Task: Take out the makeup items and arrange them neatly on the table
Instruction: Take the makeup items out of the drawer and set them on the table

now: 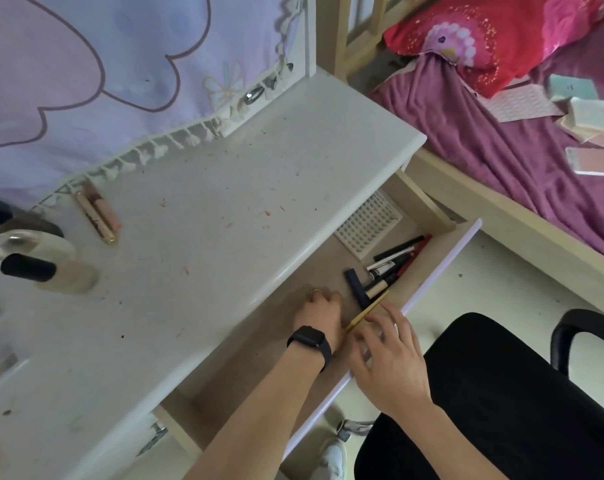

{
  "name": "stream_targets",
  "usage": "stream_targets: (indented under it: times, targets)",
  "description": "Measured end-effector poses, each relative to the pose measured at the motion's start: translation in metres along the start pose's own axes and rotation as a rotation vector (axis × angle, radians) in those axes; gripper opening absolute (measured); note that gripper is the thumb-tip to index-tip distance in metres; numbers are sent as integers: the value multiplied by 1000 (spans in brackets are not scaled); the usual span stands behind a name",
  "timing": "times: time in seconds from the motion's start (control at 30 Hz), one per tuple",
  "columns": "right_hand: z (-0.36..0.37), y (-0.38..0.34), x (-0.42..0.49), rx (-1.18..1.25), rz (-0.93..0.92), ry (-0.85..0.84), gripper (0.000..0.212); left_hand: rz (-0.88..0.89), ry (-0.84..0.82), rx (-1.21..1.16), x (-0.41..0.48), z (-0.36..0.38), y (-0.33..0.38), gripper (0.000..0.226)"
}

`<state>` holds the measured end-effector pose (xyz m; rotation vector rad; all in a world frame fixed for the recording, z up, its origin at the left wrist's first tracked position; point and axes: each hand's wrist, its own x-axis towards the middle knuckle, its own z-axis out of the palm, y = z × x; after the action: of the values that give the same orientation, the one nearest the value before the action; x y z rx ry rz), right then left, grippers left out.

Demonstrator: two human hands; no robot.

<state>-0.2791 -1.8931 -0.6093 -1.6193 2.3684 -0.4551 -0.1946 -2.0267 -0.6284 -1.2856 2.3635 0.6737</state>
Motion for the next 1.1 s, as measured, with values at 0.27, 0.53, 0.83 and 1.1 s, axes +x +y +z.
stream_targets:
  times: [0.27, 0.53, 0.83, 1.1]
  targets:
    - [-8, -3, 3, -65, 4, -23, 29, 18, 32, -49, -12, 3, -13, 29]
    - [-25, -13, 59, -357, 121, -395, 36, -133, 36, -854, -46, -42, -34, 29]
    - [4, -27, 113, -430, 285, -521, 55, -104, 5, -1264, -90, -114, -41, 38]
    - [-9, -36, 116, -141, 311, -509, 28, -110, 44, -1392, -117, -140, -69, 32]
